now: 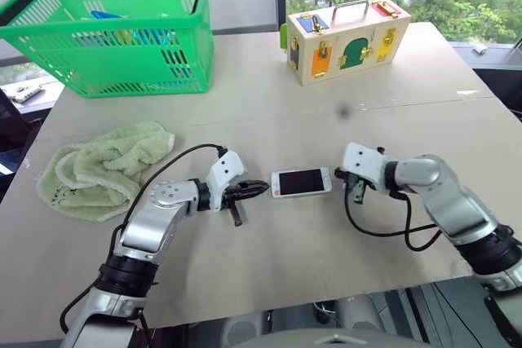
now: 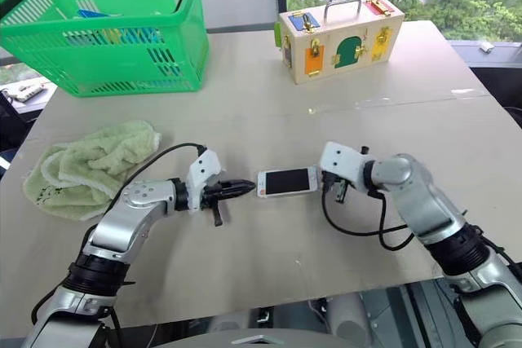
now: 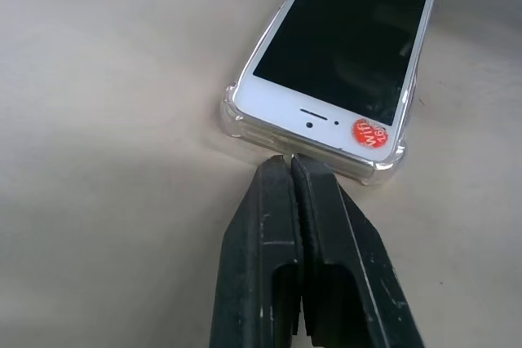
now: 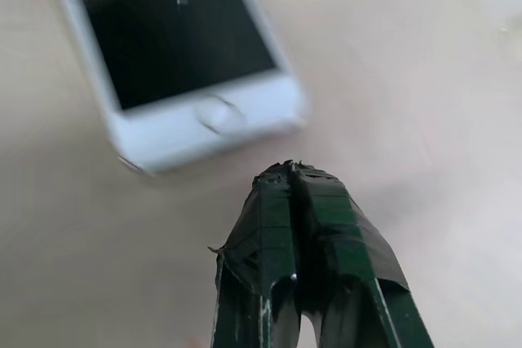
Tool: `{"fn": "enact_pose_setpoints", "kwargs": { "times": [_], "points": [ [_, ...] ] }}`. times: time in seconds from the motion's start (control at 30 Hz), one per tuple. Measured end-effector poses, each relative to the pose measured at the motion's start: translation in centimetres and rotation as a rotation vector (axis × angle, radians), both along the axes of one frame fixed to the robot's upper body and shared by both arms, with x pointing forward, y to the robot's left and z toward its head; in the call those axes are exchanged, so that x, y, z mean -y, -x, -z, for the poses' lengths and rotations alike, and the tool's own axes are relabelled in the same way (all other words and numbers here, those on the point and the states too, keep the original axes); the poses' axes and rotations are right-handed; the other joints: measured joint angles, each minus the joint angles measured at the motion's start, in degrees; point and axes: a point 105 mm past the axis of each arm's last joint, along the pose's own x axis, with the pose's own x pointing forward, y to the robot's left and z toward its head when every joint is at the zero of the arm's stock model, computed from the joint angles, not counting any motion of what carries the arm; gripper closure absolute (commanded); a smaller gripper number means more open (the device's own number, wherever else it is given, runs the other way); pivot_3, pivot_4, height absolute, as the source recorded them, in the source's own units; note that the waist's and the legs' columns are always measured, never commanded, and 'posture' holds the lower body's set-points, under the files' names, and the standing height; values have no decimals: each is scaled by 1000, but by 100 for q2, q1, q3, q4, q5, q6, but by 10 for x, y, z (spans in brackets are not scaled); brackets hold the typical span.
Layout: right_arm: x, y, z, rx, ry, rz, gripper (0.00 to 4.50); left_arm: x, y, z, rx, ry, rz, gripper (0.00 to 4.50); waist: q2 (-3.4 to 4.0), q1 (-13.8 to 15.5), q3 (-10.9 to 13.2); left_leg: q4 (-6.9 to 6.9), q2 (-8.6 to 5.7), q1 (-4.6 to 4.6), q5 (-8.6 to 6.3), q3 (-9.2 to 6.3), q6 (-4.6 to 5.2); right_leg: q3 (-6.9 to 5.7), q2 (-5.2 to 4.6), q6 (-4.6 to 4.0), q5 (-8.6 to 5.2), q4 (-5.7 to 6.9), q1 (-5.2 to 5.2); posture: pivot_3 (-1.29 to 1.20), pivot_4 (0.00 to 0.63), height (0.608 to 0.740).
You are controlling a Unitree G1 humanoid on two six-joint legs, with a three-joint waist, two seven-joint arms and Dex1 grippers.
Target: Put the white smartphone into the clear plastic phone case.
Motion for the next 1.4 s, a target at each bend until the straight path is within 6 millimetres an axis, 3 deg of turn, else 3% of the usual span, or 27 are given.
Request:
{"fn": "enact_pose_setpoints", "kwargs": {
  "times": [0.27, 0.4, 0.63, 0.8, 1.0, 1.07, 1.2, 1.3, 1.4],
  "points": [
    [-6, 7, -9, -14, -65, -3, 4500, -1, -5, 0, -3, 3, -5, 4427, -6, 28, 4, -3, 4, 3, -2, -2, -2, 4, 8, -1, -1, -4, -2, 0, 150, 740],
    [-34, 9, -10, -20, -95, -81, 4500, 4, -8, -1, -3, 12, 2, 4427, -5, 44, 5, -3, 6, 4, -2, -10, -2, 4, 15, -1, -1, -1, -1, 0, 150, 740],
    [-56, 9, 0, -42, -102, -154, 4500, 10, -7, -1, -2, 24, 17, 4427, -5, 73, 5, -1, -3, -2, -2, -3, -2, 14, 4, -2, -1, -6, 2, 0, 150, 740],
    [-49, 6, -2, -40, -120, -122, 4500, 10, -7, -1, -1, 24, 16, 4427, -6, 71, 6, -1, -4, -3, -2, -3, -2, 14, -1, -1, -1, -7, 2, 0, 150, 740],
    [0, 2, -13, -1, -66, 46, 4500, 9, -6, -1, 3, 23, 13, 4427, -5, 65, 7, -1, -4, -5, -2, -3, -3, 12, 0, -2, -2, -7, -1, 0, 150, 740],
    [6, 5, -13, 0, -41, 58, 4500, 9, -6, -1, 3, 23, 12, 4427, -5, 60, 7, -2, -4, -4, -2, -5, -3, 11, 1, -2, -2, -7, -1, 0, 150, 740],
    [3, 11, -6, -24, -13, 52, 4500, 9, -6, 0, 3, 21, 13, 4427, -6, 59, 7, -1, -1, -3, -2, -6, -3, 10, 2, -2, -2, -7, -1, 0, 150, 740],
    [-13, 15, 5, -63, -25, 7, 4500, 9, -6, -1, 3, 19, 16, 4427, -6, 52, 7, -2, -1, -3, -2, -5, -3, 11, 2, -2, -2, -7, -1, 0, 150, 740],
    [-21, 6, 4, -55, -25, 7, 4500, 6, -7, -1, 7, 6, 12, 4427, -6, 45, 8, -1, -1, -2, -2, -3, -2, 12, 3, -1, -1, -7, -1, 0, 150, 740]
  ]
}}
